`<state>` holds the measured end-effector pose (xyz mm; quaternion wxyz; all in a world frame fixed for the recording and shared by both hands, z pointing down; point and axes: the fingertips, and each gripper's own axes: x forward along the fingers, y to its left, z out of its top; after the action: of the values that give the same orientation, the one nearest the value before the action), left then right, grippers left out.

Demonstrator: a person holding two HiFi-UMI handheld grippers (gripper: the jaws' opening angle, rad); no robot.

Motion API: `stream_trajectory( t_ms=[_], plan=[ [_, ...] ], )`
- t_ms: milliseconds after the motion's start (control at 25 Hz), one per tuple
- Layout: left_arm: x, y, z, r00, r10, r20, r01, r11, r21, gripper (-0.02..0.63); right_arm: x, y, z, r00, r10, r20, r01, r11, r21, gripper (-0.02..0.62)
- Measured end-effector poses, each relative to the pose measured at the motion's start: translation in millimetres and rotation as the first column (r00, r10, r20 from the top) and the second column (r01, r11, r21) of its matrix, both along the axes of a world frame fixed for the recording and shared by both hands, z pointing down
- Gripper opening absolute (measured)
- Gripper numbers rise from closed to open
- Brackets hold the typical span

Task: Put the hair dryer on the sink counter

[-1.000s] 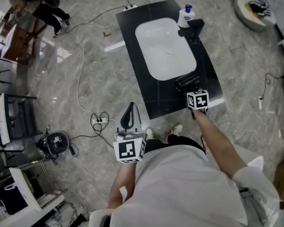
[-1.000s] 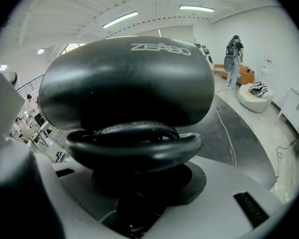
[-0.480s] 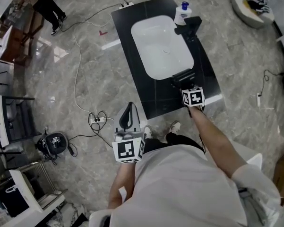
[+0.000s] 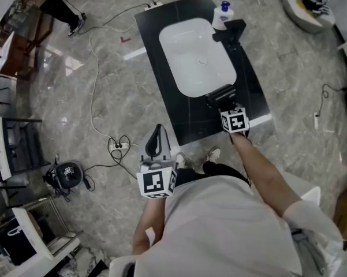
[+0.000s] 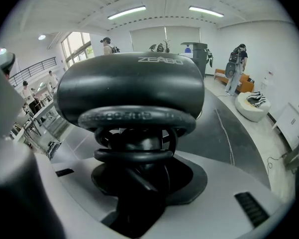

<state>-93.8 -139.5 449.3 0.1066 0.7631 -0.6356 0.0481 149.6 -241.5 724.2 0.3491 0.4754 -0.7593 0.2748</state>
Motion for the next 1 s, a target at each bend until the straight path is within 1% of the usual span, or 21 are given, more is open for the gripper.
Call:
stream_trajectory(
  t_ms=[120,240,400,600,680,1000],
  plan=[
    [-1.0,0.8,2.4,1.000,0.000,-0.008,0.000,1.000,-0.004,0.002,-0.7,-1.5,0.0,1.000,-0.002,-0.007,0.003,1.000,0.008,0.181],
    [-0.4,-1.0,1.3,1.000,0.001,-0.008,-0.001,1.000,0.007,0.002,0.0,-2.1,0.2,1.000,-0.002,-0.010,0.002,1.000,-0.017,0.181],
    [1.6,-1.7,4.3,1.000,0.008,-0.014,-0.008,1.000,0.008,0.002,0.4,-2.3,2.2,0.999,-0.029,-0.018,0.029,0.999,-0.042,0.181],
    [0.7,2.2,4.4,1.000,0.011,-0.022,-0.011,1.000,0.006,0.002,0.4,-1.6,0.1,0.999,-0.025,-0.023,0.024,0.998,-0.059,0.181],
    [-0.1,2.1,5.7,1.000,0.012,-0.025,-0.012,1.000,0.003,0.002,1.3,-2.7,0.1,0.999,-0.031,-0.035,0.029,0.998,-0.059,0.183],
    [-1.9,3.3,5.9,0.999,0.020,-0.025,-0.020,1.000,0.003,0.002,-1.0,-2.6,1.4,0.998,-0.045,-0.034,0.043,0.997,-0.064,0.187]
  ],
)
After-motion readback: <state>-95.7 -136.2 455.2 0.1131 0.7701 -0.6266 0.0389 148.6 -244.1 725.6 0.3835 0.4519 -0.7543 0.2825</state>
